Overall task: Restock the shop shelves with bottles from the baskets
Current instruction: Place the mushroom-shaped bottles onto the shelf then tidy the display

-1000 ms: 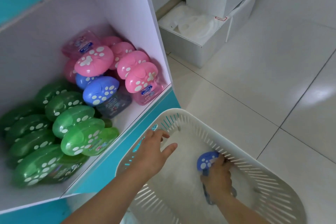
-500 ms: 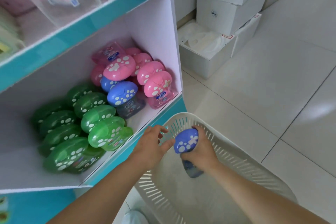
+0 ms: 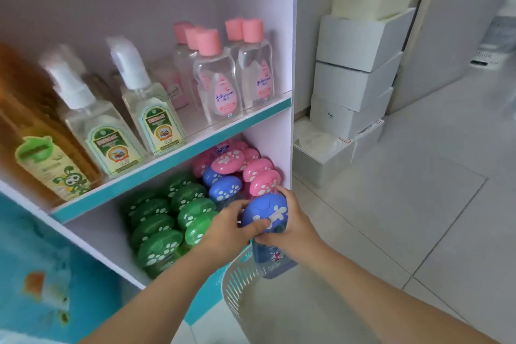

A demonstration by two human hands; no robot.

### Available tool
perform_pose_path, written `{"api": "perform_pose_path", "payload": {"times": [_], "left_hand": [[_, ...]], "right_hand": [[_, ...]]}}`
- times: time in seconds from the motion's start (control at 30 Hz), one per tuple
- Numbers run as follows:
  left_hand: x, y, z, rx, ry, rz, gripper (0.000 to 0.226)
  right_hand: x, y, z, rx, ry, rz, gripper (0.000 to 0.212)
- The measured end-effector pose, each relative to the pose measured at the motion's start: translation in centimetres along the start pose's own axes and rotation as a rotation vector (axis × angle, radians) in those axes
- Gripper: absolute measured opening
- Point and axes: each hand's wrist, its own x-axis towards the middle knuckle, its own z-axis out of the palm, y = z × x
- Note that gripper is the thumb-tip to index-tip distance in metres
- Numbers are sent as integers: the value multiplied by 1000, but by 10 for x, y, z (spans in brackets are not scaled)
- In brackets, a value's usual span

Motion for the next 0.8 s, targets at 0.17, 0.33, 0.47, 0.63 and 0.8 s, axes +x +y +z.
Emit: {"api": "perform_pose_path", "payload": {"times": [0.17,0.33,0.47,0.63,0.8], "left_hand": [[-20,14,-20,-92,57,47,42],[-35,23,-36,-282,81,21,29],[-38,12,-44,-294,94,18,25],[-37,-14,-43,-292,111,-43,39],[-27,-38,-36,-189,91,-54,40]], "right_hand": [[-8,-39,-10,-98,-88,2,90],[-9,-62,-11,37,-184,46,85],[-4,-68,-1,222,-237,114,42],[7,-52,21,190,-231,249,25],[20,-33,34,337,-226,380,10]]}}
